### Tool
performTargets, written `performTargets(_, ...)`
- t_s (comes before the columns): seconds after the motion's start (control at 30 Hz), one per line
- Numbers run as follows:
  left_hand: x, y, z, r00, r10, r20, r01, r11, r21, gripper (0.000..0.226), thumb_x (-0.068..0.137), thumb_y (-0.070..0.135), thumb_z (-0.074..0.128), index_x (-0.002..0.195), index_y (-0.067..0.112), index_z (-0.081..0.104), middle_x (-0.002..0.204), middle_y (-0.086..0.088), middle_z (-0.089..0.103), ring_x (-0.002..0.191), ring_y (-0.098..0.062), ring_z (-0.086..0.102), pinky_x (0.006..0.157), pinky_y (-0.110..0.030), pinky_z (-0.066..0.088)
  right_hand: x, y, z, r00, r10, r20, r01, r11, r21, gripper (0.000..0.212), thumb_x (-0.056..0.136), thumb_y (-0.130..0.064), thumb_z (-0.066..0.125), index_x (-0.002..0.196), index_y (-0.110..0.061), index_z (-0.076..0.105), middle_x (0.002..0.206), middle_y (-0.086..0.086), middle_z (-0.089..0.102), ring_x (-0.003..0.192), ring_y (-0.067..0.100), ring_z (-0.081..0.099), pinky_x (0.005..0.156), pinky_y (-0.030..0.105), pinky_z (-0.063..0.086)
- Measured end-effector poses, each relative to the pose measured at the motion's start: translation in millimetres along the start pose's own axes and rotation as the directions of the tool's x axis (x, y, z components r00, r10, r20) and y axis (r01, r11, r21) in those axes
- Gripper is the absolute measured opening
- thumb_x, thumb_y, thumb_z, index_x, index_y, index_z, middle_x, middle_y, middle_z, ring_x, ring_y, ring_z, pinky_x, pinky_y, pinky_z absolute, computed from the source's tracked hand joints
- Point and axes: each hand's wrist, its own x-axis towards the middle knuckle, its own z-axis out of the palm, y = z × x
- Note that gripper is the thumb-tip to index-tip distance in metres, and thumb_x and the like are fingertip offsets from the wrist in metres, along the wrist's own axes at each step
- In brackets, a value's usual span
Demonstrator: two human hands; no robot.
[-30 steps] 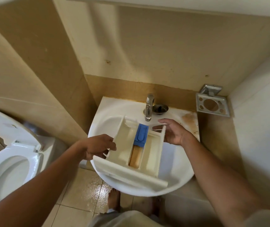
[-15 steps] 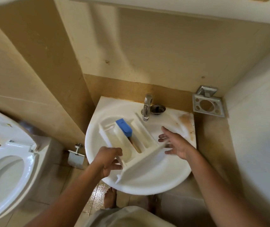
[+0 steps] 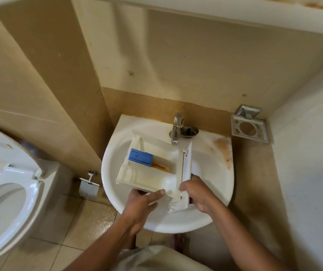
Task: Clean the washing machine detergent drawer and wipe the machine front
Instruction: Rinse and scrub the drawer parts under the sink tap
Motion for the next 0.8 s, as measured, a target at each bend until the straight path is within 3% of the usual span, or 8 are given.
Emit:
performTargets(0.13, -1, 11, -49, 0.948, -0.184, 0.258, 0.212, 0.973, -0.088, 0.067, 0.071, -0.021, 0.078, 0.132, -0.007, 0.056, 0.14, -0.022, 0.06, 0.127, -0.041, 0.06, 0.098, -0.048, 0.056, 15, -5, -38, 0.989, 0.104, 0.106, -0.103, 0.995, -0.017, 0.037, 0.088, 0.009, 0.053, 0.123, -0.001, 0.063, 0.112, 0.021, 0.073, 0.104, 0.038, 0.07, 0.094, 0.054, 0.055)
performTargets(0.23, 2, 19, -71, 0.933, -0.18, 0.31, 0.265, 0.93, -0.256, 0.071, 0.073, -0.026, 0.065, 0.14, -0.007, 0.049, 0.145, -0.032, 0.05, 0.131, -0.05, 0.053, 0.102, -0.057, 0.051, 25, -16, -58, 0.961, 0.138, 0.241, -0.114, 0.987, -0.112, 0.038, 0.091, 0.012, 0.054, 0.126, 0.0, 0.063, 0.119, 0.02, 0.071, 0.112, 0.038, 0.067, 0.1, 0.054, 0.051)
performTargets(0.33, 3, 31, -68, 0.936, -0.15, 0.319, 0.261, 0.902, -0.343, 0.053, 0.095, 0.01, 0.061, 0.145, -0.003, 0.049, 0.143, -0.031, 0.053, 0.124, -0.046, 0.06, 0.096, -0.055, 0.056, 35, -28, -65, 0.921, 0.171, 0.349, -0.103, 0.973, -0.206, 0.043, 0.091, 0.013, 0.057, 0.131, 0.001, 0.06, 0.127, 0.022, 0.067, 0.118, 0.038, 0.065, 0.101, 0.051, 0.051)
performTargets(0.4, 2, 36, -58, 0.924, -0.156, 0.35, 0.277, 0.902, -0.331, 0.064, 0.101, 0.048, 0.055, 0.145, 0.002, 0.051, 0.148, -0.027, 0.05, 0.133, -0.044, 0.053, 0.1, -0.055, 0.052, 42, -38, -65, 0.908, 0.178, 0.38, -0.078, 0.961, -0.264, 0.043, 0.091, 0.012, 0.058, 0.132, -0.001, 0.059, 0.128, 0.021, 0.066, 0.116, 0.037, 0.065, 0.099, 0.051, 0.052)
performTargets(0.47, 1, 42, -45, 0.913, -0.132, 0.386, 0.25, 0.93, -0.271, 0.078, 0.091, 0.066, 0.057, 0.144, 0.009, 0.054, 0.15, -0.023, 0.05, 0.138, -0.042, 0.049, 0.101, -0.054, 0.052, 50, -49, -67, 0.912, 0.183, 0.367, -0.066, 0.949, -0.309, 0.042, 0.093, 0.009, 0.06, 0.133, -0.002, 0.058, 0.13, 0.022, 0.065, 0.118, 0.039, 0.064, 0.101, 0.055, 0.05)
performTargets(0.63, 0, 49, -8, 0.954, -0.114, 0.277, 0.153, 0.981, -0.122, 0.065, 0.066, 0.049, 0.092, 0.123, 0.023, 0.073, 0.132, -0.017, 0.068, 0.12, -0.039, 0.066, 0.084, -0.058, 0.058, 76, -94, -66, 0.949, 0.13, 0.288, 0.02, 0.885, -0.466, 0.038, 0.089, -0.003, 0.071, 0.126, -0.006, 0.063, 0.123, 0.019, 0.069, 0.116, 0.039, 0.065, 0.101, 0.057, 0.05)
performTargets(0.7, 3, 49, 7, 0.968, -0.117, 0.224, 0.152, 0.977, -0.147, 0.053, 0.066, 0.045, 0.093, 0.113, 0.025, 0.077, 0.124, -0.016, 0.072, 0.115, -0.039, 0.068, 0.085, -0.062, 0.058, 86, -115, -62, 0.972, 0.021, 0.233, 0.127, 0.789, -0.601, 0.036, 0.086, -0.014, 0.077, 0.12, -0.007, 0.069, 0.118, 0.011, 0.072, 0.114, 0.032, 0.066, 0.101, 0.044, 0.051)
performTargets(0.8, 7, 44, 29, 0.981, -0.096, 0.168, 0.127, 0.974, -0.189, 0.041, 0.074, 0.031, 0.087, 0.112, 0.022, 0.075, 0.12, -0.017, 0.073, 0.112, -0.039, 0.07, 0.09, -0.066, 0.055, 101, -135, -58, 0.979, -0.12, 0.163, 0.201, 0.651, -0.732, 0.042, 0.082, -0.02, 0.082, 0.119, -0.005, 0.069, 0.113, 0.003, 0.066, 0.108, 0.023, 0.061, 0.086, 0.028, 0.045)
